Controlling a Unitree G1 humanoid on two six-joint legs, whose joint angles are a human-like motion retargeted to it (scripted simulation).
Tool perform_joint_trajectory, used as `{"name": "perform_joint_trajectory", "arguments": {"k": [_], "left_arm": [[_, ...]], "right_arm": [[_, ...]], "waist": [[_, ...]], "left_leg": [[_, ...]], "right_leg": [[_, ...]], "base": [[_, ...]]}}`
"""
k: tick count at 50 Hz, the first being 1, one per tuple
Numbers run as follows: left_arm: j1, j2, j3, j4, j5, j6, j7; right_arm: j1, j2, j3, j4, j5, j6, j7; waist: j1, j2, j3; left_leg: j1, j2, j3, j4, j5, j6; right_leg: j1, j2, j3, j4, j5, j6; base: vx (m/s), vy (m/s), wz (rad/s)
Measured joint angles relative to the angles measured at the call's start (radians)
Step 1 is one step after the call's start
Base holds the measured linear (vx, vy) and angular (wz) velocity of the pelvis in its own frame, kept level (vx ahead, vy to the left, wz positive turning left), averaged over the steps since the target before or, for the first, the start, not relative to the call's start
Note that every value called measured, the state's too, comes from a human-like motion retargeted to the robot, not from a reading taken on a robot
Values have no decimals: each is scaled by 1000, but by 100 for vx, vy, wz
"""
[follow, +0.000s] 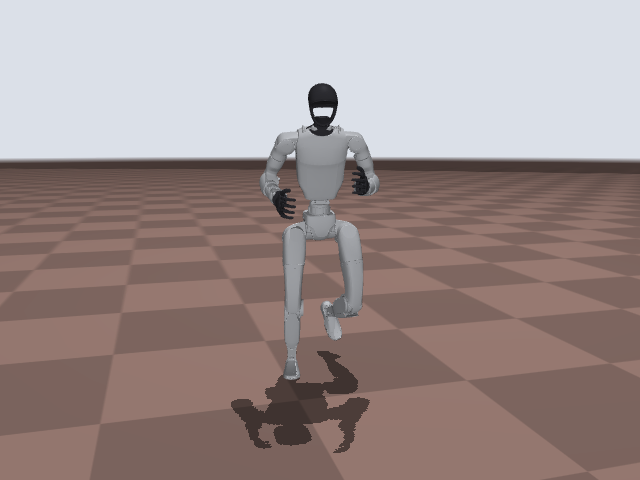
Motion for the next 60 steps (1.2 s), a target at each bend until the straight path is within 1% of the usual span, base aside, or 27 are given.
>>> {"name": "perform_joint_trajectory", "arguments": {"k": [3, 7, 10, 12, 13, 15, 17, 19, 20, 22, 25, 28, 30, 32, 33, 35, 37, 38, 40, 43, 45, 47, 50, 53, 55, 57, 60], "left_arm": [[319, 138, 121, -27, -127, -28, -40], [637, 321, 300, -54, -234, -62, -54], [789, 343, 436, -45, -250, -67, -81], [811, 282, 465, -13, -209, -54, -121], [800, 234, 462, 11, -183, -43, -144], [721, 134, 423, 76, -125, -11, -167], [559, 56, 343, 148, -72, 9, -119], [346, 8, 243, 191, -49, 13, -32], [229, -8, 190, 203, -45, 13, 9], [-12, -37, 104, 196, -34, 16, 17], [-299, -102, 43, 147, 7, 12, -21], [-500, -161, 7, 88, 15, -34, 41], [-612, -177, -34, 60, -18, -61, 83], [-719, -175, -79, 57, -36, -77, 92], [-767, -172, -100, 62, -36, -76, 83], [-842, -171, -135, 71, -35, -65, 46], [-845, -178, -149, 65, -49, -63, 15], [-858, -202, -132, 70, -81, -62, -21], [-801, -234, -103, 89, -124, -48, -33], [-522, -239, -91, 130, -106, -38, 50], [-277, -163, -80, 124, -137, -34, 42], [-63, -32, -54, 78, -211, -38, -22], [203, 170, 6, -4, -321, -53, -87], [415, 241, 108, -43, -406, -56, -126], [519, 221, 190, -50, -423, -48, -158], [579, 158, 272, -35, -396, -32, -189], [590, 15, 348, 24, -322, -3, -189]], "right_arm": [[-158, 104, 45, -69, -24, -5, 27], [-308, 144, 142, -178, 30, -24, 63], [-380, 127, 219, -250, 147, -44, 149], [-385, 120, 269, -281, 248, -44, 246], [-379, 116, 295, -287, 304, -35, 302], [-359, 107, 334, -266, 382, -7, 381], [-322, 93, 349, -192, 351, 9, 361], [-238, 74, 337, -109, 251, 1, 267], [-178, 64, 321, -74, 206, -7, 212], [-14, 40, 246, -61, 269, -34, 164], [227, -49, 107, -116, 515, -54, 224], [360, -197, -7, -150, 612, -50, 295], [413, -270, -72, -138, 608, -34, 320], [466, -313, -153, -103, 586, -2, 347], [495, -322, -198, -82, 570, 15, 356], [545, -324, -284, -38, 501, 38, 354], [572, -340, -320, -6, 407, 37, 318], [550, -351, -342, 30, 293, 33, 266], [470, -380, -294, 81, 156, 32, 154], [213, -368, -41, 151, 67, 49, 3], [16, -281, 114, 172, 4, 60, -42], [-118, -173, 150, 126, -43, 49, -35], [-269, -49, 174, 26, -41, 15, -14], [-368, -36, 255, -83, 13, -13, 1], [-404, -50, 298, -148, 66, -28, 58], [-396, -55, 317, -194, 165, -34, 162], [-323, -61, 312, -198, 361, 25, 387]], "waist": [[185, -92, -56], [386, -185, -82], [464, -150, -49], [459, -87, -15], [442, -57, 7], [392, -43, 44], [337, -81, 51], [289, -106, 39], [266, -111, 30], [199, -89, 9], [21, -15, -16], [-215, 54, -20], [-342, 62, -32], [-437, 56, -43], [-468, 52, -46], [-481, 46, -40], [-456, 23, -40], [-437, 22, -11], [-406, 50, 46], [-365, 80, 120], [-316, 61, 117], [-212, 31, 77], [-28, -24, -1], [109, -64, -63], [165, -70, -82], [192, -39, -79], [197, 27, -74]], "left_leg": [[-167, -31, 89, -97, -79, 24], [-220, -86, 181, -587, -35, -44], [-101, -75, 283, -1088, 29, -148], [-33, -54, 356, -1231, 82, -216], [0, -47, 369, -1237, 112, -226], [32, -52, 334, -1139, 61, -164], [1, -77, 285, -944, -86, -80], [-19, -93, 250, -808, -182, -57], [-15, -100, 231, -772, -212, -63], [34, -113, 162, -792, -219, -96], [138, -107, 17, -876, -161, -151], [221, -83, -106, -941, -55, -214], [265, -88, -157, -954, -1, -240], [329, -85, -203, -960, 20, -253], [365, -72, -218, -960, 20, -258], [422, -6, -210, -921, -9, -271], [452, 33, -158, -813, -53, -238], [435, 33, -135, -690, -89, -197], [383, 96, -88, -460, -136, -131], [275, 163, -76, -165, -249, -74], [180, 136, -61, -55, -295, -48], [85, 96, 12, -50, -316, -29], [-45, 35, 159, -192, -301, -20], [-114, -38, 284, -532, -217, -53], [-99, -79, 367, -841, -151, -100], [-57, -86, 475, -1100, -47, -153], [-9, -71, 662, -1259, 135, -178]], "right_leg": [[63, -43, 50, -94, 41, 22], [198, -91, 89, -238, 195, 50], [358, -48, 160, -307, 344, 56], [455, 4, 237, -276, 421, 49], [486, 27, 281, -224, 455, 50], [459, 52, 345, -3, 485, 99], [324, 28, 340, 317, 426, 140], [171, -30, 281, 574, 310, 106], [100, -62, 244, 669, 251, 76], [-6, -84, 177, 721, 185, 35], [-87, -57, 88, 569, 168, 32], [-75, -78, -33, 169, 232, 62], [-50, -122, -96, -141, 288, 104], [-35, -168, -111, -370, 300, 176], [-35, -186, -105, -445, 283, 209], [-41, -185, -101, -516, 266, 229], [-37, -216, -143, -464, 367, 229], [-19, -256, -173, -420, 434, 229], [-42, -275, -203, -200, 369, 175], [-67, -265, -223, 108, 161, 98], [-36, -261, -242, 139, 121, 59], [-2, -262, -250, 96, 135, 37], [48, -264, -264, -32, 219, 35], [118, -246, -290, -183, 337, 50], [173, -215, -296, -240, 405, 65], [237, -154, -282, -231, 442, 63], [282, -72, -203, -85, 458, 30]], "base": [[106, 0, -77], [112, 16, -44], [117, 30, -20], [116, 33, 30], [112, 32, 64], [108, 31, 91], [106, 26, 108], [105, 21, 110], [104, 18, 137], [103, 15, 186], [104, 5, 255], [105, -13, 265], [107, -32, 235], [111, -46, 219], [109, -59, 179], [103, -73, 113], [96, -59, 66], [89, -33, 70], [82, -30, 53], [70, -37, 34], [58, -29, 30], [53, -19, 12], [51, -7, 17], [53, 7, 55], [57, 17, 93], [62, 17, 124], [66, 16, 168]]}}
